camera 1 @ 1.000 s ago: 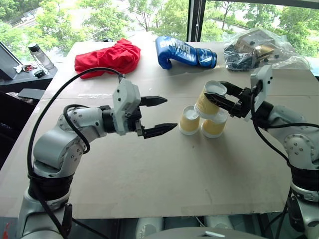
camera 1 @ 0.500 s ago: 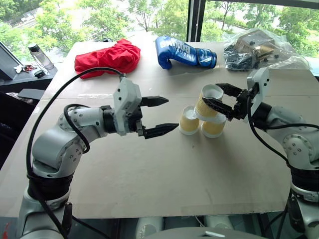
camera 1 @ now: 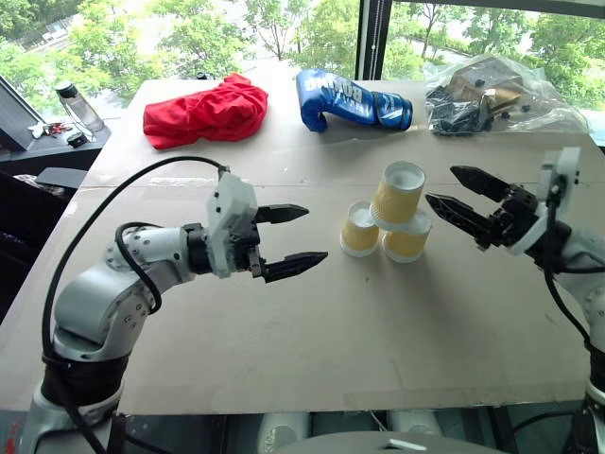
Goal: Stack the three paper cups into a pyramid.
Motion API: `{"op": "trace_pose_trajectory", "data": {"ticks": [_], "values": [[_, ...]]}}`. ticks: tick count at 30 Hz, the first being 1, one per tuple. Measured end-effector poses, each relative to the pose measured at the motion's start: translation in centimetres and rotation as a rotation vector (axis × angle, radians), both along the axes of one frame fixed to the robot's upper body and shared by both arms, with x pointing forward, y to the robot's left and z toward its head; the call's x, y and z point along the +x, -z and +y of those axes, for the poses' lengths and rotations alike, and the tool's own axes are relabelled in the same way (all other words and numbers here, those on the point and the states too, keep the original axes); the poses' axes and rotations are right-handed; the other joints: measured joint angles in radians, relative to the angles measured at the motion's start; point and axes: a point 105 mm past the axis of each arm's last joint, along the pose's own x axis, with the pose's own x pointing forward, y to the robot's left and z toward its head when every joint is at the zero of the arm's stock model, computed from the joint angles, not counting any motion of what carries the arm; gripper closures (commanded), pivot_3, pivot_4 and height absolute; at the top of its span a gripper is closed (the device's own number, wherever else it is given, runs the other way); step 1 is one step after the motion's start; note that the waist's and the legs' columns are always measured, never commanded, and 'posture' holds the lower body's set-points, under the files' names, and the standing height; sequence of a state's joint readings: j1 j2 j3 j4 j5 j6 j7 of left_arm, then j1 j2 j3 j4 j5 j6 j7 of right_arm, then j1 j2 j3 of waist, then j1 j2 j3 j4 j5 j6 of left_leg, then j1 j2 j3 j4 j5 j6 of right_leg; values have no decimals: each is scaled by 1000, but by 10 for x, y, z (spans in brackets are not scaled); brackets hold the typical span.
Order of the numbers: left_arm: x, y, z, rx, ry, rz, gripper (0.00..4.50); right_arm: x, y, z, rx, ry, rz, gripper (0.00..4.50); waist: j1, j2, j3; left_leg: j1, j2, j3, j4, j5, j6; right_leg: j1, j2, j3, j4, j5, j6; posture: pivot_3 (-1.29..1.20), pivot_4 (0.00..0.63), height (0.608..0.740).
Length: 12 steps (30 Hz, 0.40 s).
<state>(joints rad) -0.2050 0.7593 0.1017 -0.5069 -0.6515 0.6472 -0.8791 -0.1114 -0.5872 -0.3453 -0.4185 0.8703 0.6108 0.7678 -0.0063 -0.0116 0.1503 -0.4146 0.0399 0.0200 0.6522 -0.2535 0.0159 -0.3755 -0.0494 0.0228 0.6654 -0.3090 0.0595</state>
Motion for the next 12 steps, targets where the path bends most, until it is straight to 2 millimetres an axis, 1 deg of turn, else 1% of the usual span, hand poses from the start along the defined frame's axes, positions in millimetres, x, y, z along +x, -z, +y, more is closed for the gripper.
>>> {"op": "trace_pose_trajectory", "data": {"ticks": [1,2,3,5,6,7,8,9,10,12], "values": [[2,6,2,-3,-39,-9,0,-5,14,-6,-27,11,16,30,0,0,-1,0,0,0,0,0,0,0,0,0,0,0,0,0,150,740],[1,17,3,-30,-90,-16,0,-11,32,-15,-74,29,28,30,1,1,-2,1,0,1,0,0,0,1,-1,1,-1,0,0,0,150,740],[-2,34,4,-38,-127,15,0,-16,54,-25,-109,56,72,30,0,0,-2,0,-1,1,0,0,0,1,-1,2,-1,0,0,0,150,740],[-7,60,8,-35,-190,33,0,-22,76,-34,-159,80,63,30,-8,1,-2,2,-1,3,1,0,0,1,-1,4,0,0,0,0,150,740],[-8,63,8,-32,-195,35,0,-23,78,-35,-162,81,61,30,-9,1,-2,2,-1,3,1,0,0,1,-1,4,0,0,0,0,150,740],[-11,75,10,-8,-213,51,0,-25,85,-38,-177,86,57,30,-10,0,-2,4,-1,3,1,0,0,1,0,4,2,0,0,0,150,740],[-11,79,14,12,-235,26,0,-26,86,-36,-199,65,14,30,-8,0,-2,6,0,2,1,0,0,2,1,3,5,0,-1,0,150,740],[-15,86,18,11,-260,29,0,-28,90,-38,-213,61,-8,30,-7,0,-2,16,0,2,-1,0,0,11,1,4,5,0,-1,0,150,740],[-17,91,21,13,-273,37,0,-30,95,-40,-221,66,-12,30,-6,0,-2,21,0,2,-2,0,1,16,1,3,3,0,-2,0,150,740],[-19,105,29,19,-314,50,0,-32,108,-47,-233,83,9,30,-4,0,-2,20,0,2,-1,0,1,16,0,3,3,0,-2,0,150,740]]}}
